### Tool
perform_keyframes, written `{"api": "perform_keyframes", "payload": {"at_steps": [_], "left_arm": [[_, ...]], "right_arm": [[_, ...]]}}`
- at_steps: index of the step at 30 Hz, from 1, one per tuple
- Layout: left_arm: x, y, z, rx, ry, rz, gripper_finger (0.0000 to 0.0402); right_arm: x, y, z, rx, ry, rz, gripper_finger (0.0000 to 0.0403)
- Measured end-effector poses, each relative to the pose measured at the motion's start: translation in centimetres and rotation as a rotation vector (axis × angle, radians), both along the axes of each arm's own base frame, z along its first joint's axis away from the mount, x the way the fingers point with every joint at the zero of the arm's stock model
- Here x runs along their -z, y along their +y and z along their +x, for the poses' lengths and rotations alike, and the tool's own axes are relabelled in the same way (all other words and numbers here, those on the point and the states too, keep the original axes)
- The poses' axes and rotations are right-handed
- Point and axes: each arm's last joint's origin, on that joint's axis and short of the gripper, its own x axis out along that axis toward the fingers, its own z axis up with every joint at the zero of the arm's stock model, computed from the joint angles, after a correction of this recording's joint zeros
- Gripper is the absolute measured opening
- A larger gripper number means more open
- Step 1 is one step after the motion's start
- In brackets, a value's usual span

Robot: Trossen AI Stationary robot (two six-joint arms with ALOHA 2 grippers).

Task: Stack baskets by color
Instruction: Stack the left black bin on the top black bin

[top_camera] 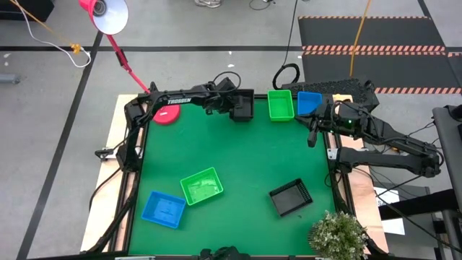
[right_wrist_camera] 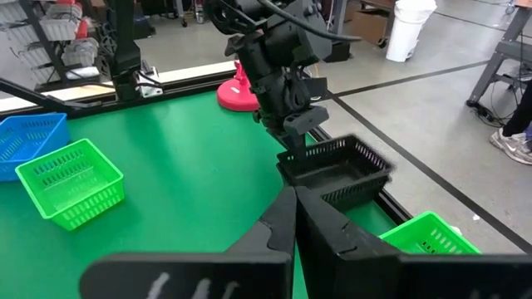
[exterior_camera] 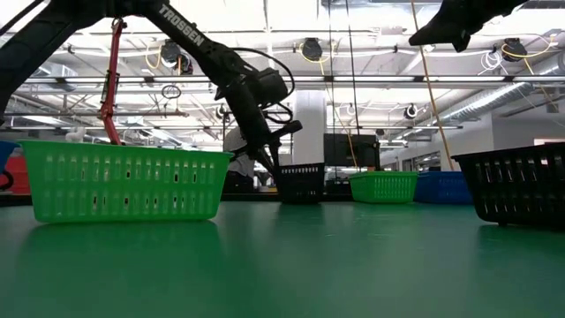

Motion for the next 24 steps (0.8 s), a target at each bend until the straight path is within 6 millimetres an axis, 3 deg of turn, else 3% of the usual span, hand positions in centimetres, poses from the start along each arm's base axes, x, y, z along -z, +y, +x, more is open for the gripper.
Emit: {"api": "perform_keyframes", "payload": {"at_steps": [13, 21, 24], "left_arm": [[0.1, 0.5, 0.1, 0.004, -0.009, 0.033, 0.0041], [-0.2, 0.5, 0.0, -0.056, -0.039, -0.007, 0.0158], [-1.4, 0.5, -0.4, -0.062, -0.062, -0.008, 0.0193]], "right_arm": [[0.0, -0.1, 0.0, 0.026, 0.006, -0.004, 0.0], [0.2, -0.1, -0.1, 0.025, 0.026, 0.003, 0.0], [0.3, -0.1, -0.1, 0.024, 0.028, 0.004, 0.0]]}}
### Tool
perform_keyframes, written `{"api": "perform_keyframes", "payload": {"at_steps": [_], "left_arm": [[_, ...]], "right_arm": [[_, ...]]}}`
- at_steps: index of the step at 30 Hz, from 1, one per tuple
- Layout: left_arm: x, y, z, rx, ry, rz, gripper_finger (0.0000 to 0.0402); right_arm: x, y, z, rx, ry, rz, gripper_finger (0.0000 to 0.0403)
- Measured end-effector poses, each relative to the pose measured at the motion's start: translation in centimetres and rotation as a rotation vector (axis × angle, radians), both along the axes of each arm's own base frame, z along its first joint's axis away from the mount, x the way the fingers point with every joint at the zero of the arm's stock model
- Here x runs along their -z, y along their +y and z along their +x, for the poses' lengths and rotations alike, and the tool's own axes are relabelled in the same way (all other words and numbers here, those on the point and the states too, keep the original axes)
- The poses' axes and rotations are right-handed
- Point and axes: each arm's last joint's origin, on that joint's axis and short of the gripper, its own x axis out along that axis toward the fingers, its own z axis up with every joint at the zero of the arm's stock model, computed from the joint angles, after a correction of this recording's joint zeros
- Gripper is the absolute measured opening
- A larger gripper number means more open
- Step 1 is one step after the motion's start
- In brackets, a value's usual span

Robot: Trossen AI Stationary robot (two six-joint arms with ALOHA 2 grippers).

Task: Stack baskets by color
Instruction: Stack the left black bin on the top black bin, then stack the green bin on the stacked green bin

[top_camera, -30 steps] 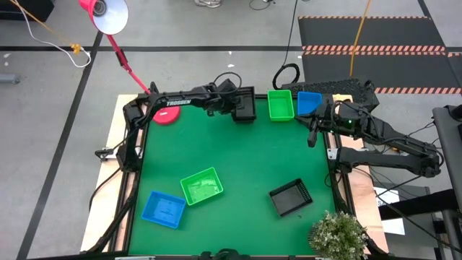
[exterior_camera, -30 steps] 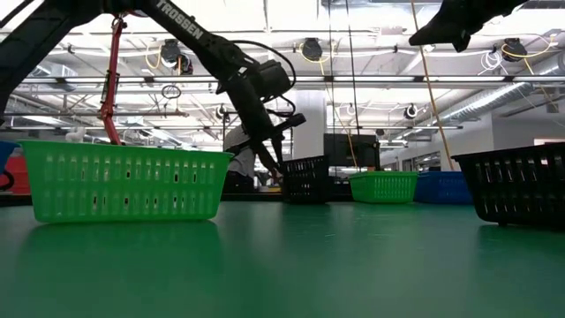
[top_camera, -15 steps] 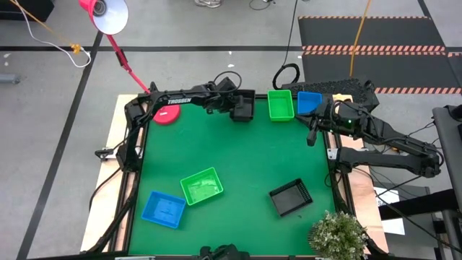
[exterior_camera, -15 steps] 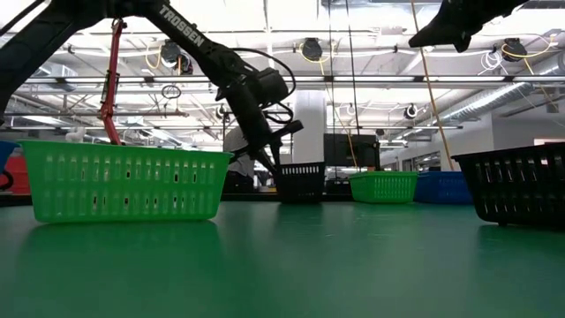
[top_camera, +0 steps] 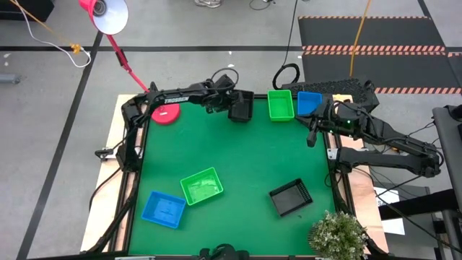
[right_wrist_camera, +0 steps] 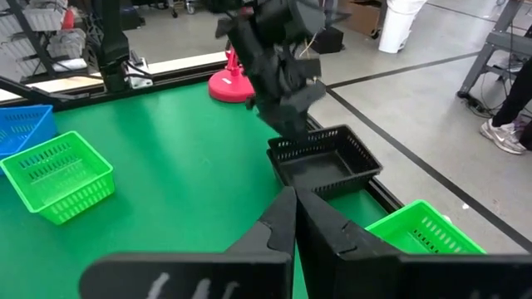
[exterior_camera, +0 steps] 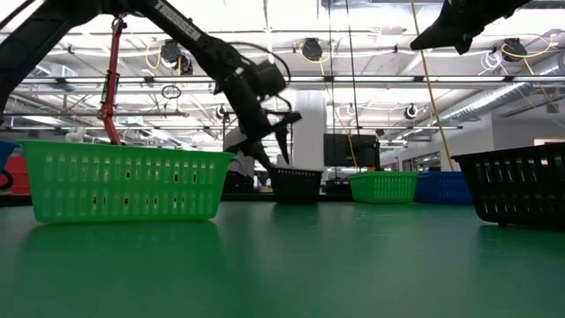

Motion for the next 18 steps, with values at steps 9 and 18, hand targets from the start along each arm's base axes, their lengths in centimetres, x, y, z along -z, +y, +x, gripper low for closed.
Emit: {"api": "perform_keyframes", "payload": {"at_steps": [9, 18], "left_arm": [[-4.8, -0.4, -1.7, 0.094, -0.047, 0.101, 0.0201], [-3.2, -1.6, -3.1, 0.374, 0.197, 0.093, 0.0126]], "right_arm": [[0.2, 0.0, -0.1, 0.026, -0.012, 0.074, 0.0], [0.2, 0.1, -0.1, 0.04, -0.031, 0.108, 0.0]]}}
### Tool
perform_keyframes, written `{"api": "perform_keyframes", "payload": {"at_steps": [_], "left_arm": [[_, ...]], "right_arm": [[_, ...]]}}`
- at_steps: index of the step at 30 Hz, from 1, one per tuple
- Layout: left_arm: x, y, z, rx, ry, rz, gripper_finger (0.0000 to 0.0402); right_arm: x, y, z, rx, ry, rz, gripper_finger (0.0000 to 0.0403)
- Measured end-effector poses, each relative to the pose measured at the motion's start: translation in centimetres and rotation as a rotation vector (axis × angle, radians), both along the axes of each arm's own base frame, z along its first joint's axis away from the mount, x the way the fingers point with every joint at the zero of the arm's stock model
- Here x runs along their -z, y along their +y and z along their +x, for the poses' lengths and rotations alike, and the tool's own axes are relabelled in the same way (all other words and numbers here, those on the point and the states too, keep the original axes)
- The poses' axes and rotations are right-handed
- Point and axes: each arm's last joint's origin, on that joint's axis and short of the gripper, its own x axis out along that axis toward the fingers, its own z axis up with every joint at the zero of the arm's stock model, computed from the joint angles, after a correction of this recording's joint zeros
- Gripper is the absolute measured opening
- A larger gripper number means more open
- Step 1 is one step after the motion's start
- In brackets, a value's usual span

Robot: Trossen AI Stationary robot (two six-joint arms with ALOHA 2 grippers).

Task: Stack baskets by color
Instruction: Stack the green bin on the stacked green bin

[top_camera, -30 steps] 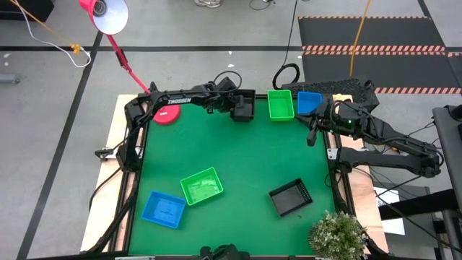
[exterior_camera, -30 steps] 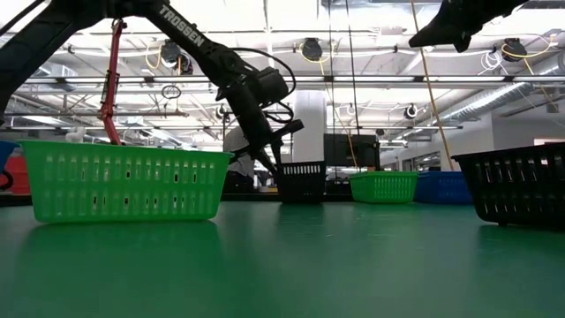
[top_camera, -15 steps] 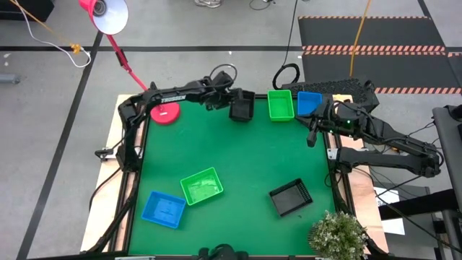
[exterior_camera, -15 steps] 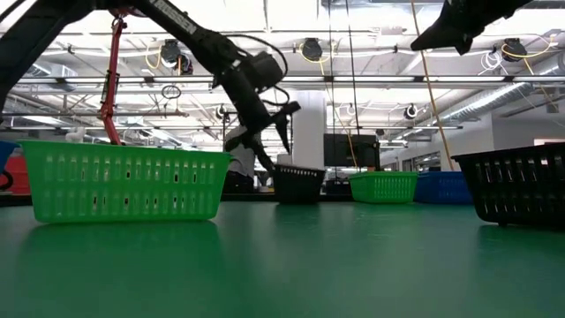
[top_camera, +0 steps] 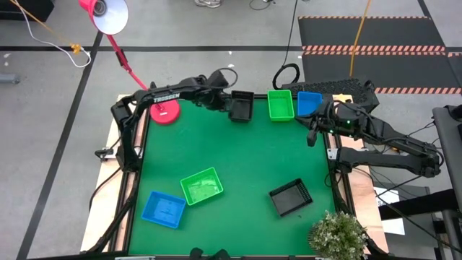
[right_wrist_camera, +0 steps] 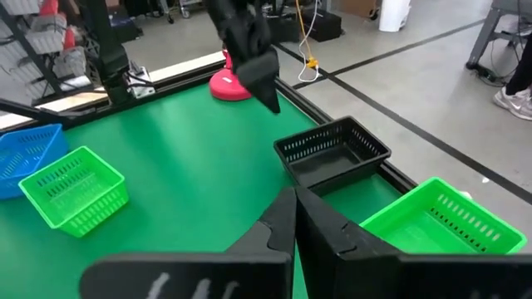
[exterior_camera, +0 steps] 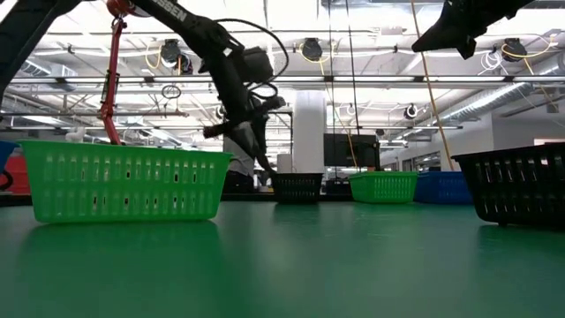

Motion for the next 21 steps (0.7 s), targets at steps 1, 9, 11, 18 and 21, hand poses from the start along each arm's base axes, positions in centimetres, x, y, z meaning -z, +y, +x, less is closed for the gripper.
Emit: {"api": "perform_keyframes", "payload": {"at_steps": [1, 9, 11, 18, 21], "left_arm": [[0.4, -0.2, 0.2, 0.029, 0.011, 0.005, 0.0116], [3.8, -0.7, 2.2, -0.007, 0.063, 0.011, 0.0053], [4.1, -0.5, 2.6, -0.026, 0.035, 0.009, 0.0044], [3.8, -0.2, 3.3, -0.071, -0.044, 0.044, 0.0035], [3.7, -0.1, 3.5, -0.07, -0.06, 0.062, 0.0035]], "right_arm": [[0.0, 0.0, 0.0, 0.003, -0.005, 0.006, 0.0], [-0.1, 0.0, 0.0, 0.013, -0.02, 0.03, 0.0], [-0.1, 0.0, -0.1, 0.013, -0.025, 0.032, 0.0], [-0.2, 0.2, -0.4, 0.008, -0.039, 0.03, 0.0], [-0.3, 0.2, -0.5, 0.007, -0.043, 0.028, 0.0]]}}
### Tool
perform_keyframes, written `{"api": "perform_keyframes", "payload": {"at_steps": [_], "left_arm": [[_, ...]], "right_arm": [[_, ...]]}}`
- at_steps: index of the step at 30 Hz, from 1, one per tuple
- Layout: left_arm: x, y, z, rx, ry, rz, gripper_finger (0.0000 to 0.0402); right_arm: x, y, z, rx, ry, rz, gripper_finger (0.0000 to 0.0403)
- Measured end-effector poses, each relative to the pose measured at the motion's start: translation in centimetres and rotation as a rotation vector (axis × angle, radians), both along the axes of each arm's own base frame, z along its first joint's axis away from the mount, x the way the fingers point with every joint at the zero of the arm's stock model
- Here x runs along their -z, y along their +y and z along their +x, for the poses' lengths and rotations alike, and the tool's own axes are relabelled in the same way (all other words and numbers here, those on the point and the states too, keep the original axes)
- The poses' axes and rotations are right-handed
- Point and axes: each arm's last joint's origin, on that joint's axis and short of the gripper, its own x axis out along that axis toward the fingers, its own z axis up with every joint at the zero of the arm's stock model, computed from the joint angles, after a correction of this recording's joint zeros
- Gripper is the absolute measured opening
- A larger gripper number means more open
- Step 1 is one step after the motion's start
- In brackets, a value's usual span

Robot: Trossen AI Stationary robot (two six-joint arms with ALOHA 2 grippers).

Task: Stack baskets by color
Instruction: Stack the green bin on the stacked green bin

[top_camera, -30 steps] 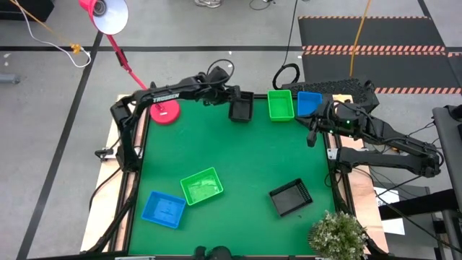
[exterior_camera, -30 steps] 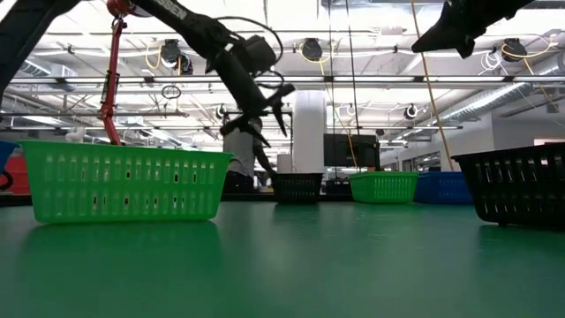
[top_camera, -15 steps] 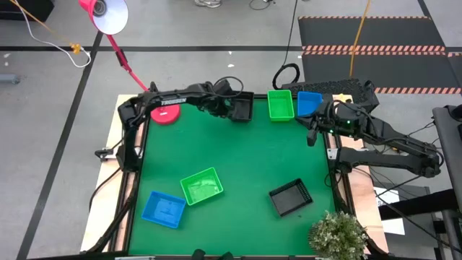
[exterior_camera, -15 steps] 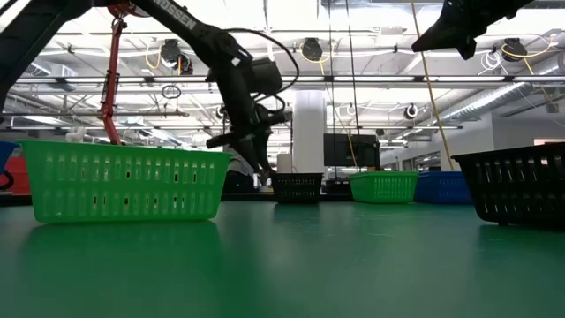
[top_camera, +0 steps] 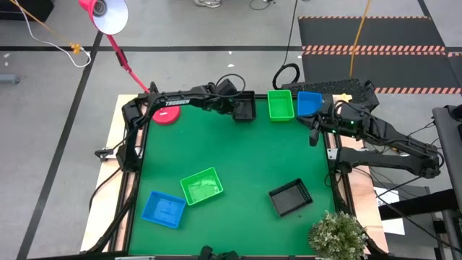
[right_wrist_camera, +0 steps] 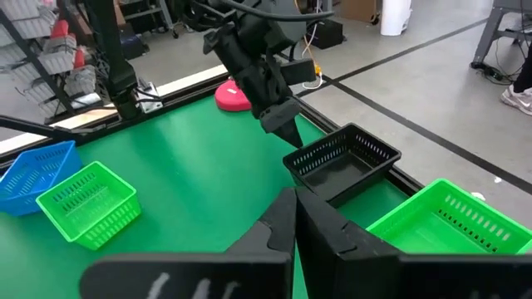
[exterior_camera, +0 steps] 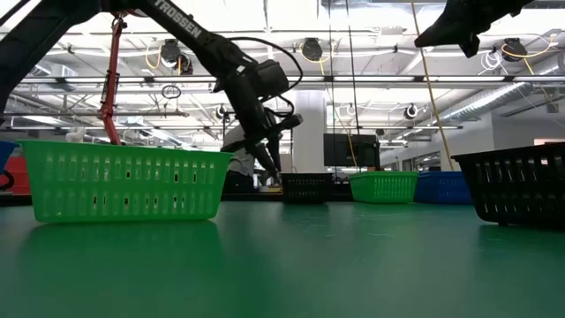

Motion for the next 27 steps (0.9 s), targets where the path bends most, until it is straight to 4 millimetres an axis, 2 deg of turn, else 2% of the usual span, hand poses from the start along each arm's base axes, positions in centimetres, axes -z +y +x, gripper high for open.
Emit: {"api": "perform_keyframes", "payload": {"at_steps": [5, 9, 11, 13, 16, 20, 23, 27], "left_arm": [[-0.3, 0.3, 0.3, 0.06, -0.024, 0.077, 0.0035], [-0.4, 0.8, 0.0, 0.069, -0.025, 0.073, 0.0035], [-1.2, 0.7, -0.7, 0.076, -0.014, 0.046, 0.0035], [-3.0, 0.2, -1.4, 0.091, -0.015, 0.046, 0.0035], [-6.2, -1.7, -2.5, 0.171, -0.015, 0.073, 0.0035], [-9.3, -5.2, -3.8, 0.339, 0.021, 0.111, 0.0043], [-10.6, -8.2, -4.6, 0.487, 0.057, 0.079, 0.0069], [-11.0, -12.6, -5.7, 0.686, 0.176, 0.005, 0.0124]], "right_arm": [[0.0, 0.0, 0.0, -0.001, 0.001, -0.003, 0.0], [0.0, 0.0, 0.0, -0.001, 0.001, -0.003, 0.0], [0.0, 0.0, 0.0, -0.001, 0.0, -0.003, 0.0], [0.0, 0.0, 0.0, -0.001, -0.001, -0.002, 0.0], [0.0, 0.0, -0.1, 0.009, -0.012, 0.019, 0.0], [0.1, 0.0, -0.1, 0.021, -0.01, 0.043, 0.0], [0.3, 0.1, -0.2, 0.022, 0.015, 0.051, 0.0], [0.5, 0.1, -0.3, 0.03, 0.023, 0.071, 0.0]]}}
